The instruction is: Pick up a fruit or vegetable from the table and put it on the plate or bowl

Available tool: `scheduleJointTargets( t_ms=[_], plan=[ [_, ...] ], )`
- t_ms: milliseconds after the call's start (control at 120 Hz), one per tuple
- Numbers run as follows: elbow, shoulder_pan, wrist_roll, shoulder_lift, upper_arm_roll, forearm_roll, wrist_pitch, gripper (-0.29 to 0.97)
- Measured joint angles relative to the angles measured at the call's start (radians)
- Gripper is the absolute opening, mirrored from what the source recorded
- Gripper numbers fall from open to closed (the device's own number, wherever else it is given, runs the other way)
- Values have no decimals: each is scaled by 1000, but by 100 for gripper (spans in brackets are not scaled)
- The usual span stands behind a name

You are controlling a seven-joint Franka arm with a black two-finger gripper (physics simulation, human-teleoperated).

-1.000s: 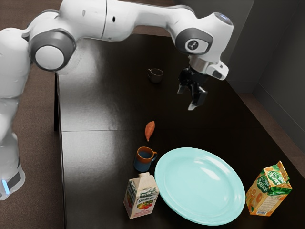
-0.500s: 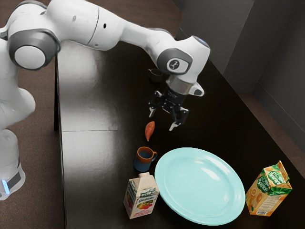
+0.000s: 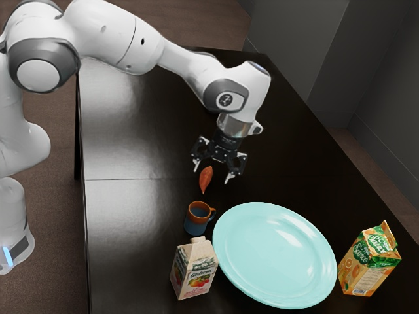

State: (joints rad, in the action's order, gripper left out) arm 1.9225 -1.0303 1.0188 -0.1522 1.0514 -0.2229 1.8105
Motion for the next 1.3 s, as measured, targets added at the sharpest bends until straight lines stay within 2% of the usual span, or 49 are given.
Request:
scheduleJointTargets(
  t_ms=[617, 850, 908, 992, 1117, 1200, 1267, 1300],
  plan=[
    [73, 1, 139, 3, 10, -18, 54, 67],
    [71, 1, 153, 3, 9, -21, 64, 26],
    [69, 0, 155, 3, 9, -20, 64, 19],
    [64, 0, 159, 3, 9, -18, 56, 16],
    [-32, 0, 163, 2, 6, -2, -13, 16],
    [-167, 9, 165, 0, -12, 35, -92, 15],
    [-272, 71, 164, -4, -97, 76, -162, 16],
    [-312, 153, 161, -7, -186, 94, -193, 16]
  ],
)
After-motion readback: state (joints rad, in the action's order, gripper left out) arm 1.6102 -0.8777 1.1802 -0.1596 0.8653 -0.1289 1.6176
